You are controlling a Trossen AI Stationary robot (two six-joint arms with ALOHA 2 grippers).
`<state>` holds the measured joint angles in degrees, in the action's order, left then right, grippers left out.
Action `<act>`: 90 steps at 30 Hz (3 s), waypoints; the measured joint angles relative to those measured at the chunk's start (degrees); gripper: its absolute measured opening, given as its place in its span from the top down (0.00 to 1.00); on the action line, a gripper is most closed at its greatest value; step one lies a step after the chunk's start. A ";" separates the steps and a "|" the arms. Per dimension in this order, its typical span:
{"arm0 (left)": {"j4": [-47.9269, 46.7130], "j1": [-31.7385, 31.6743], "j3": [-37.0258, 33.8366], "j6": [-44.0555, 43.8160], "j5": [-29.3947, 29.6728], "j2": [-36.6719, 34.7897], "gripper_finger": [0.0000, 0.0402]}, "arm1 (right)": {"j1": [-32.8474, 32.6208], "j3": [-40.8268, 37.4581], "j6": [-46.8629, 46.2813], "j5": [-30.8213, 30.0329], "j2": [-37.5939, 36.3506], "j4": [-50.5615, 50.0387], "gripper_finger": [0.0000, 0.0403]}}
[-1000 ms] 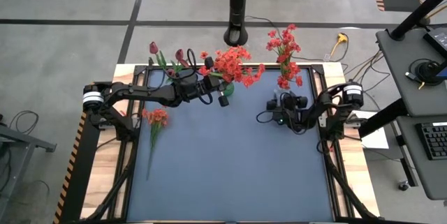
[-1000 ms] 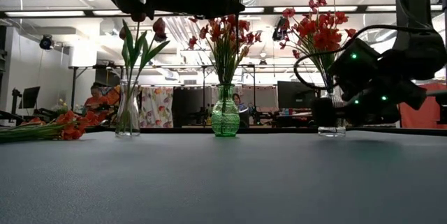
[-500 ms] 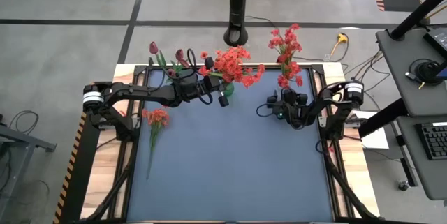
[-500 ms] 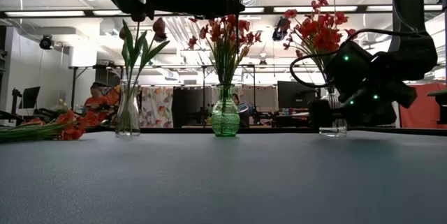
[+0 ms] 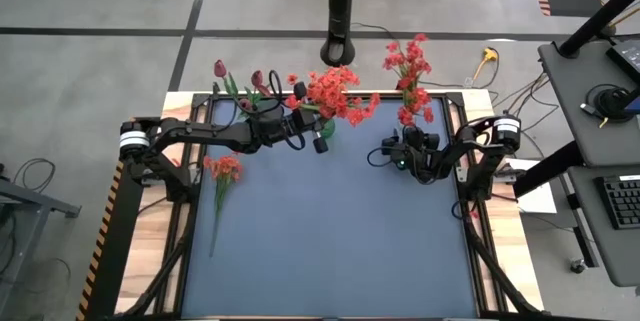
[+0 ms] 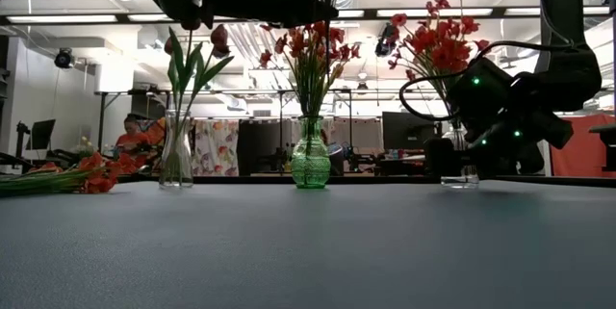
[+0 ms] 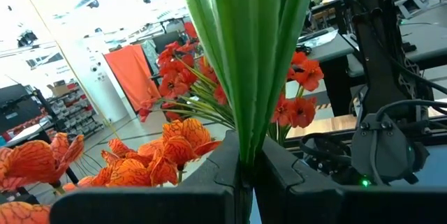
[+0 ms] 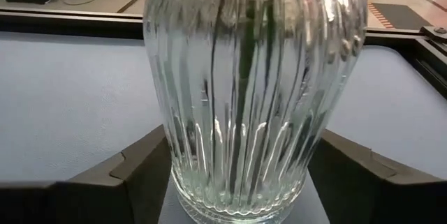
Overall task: Sort flowers into vase by color
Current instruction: Put the red flowers into the right transparent vase
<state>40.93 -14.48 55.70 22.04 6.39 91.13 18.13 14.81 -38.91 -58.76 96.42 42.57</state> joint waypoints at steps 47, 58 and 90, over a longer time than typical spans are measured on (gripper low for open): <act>14.62 -5.29 29.16 -4.82 -35.61 31.28 0.99 | -0.98 -3.39 6.58 2.14 -2.58 3.19 0.29; 10.91 -5.03 34.96 -4.11 -33.69 35.49 0.99 | -0.98 -3.37 6.39 1.92 -2.58 3.28 0.29; 0.58 -7.83 54.64 -1.83 -45.20 47.61 0.99 | -0.98 -3.37 5.94 1.82 -2.60 3.32 0.29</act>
<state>41.51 -22.31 110.34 20.21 -38.81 138.75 17.15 11.44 -32.97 -56.94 93.82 45.89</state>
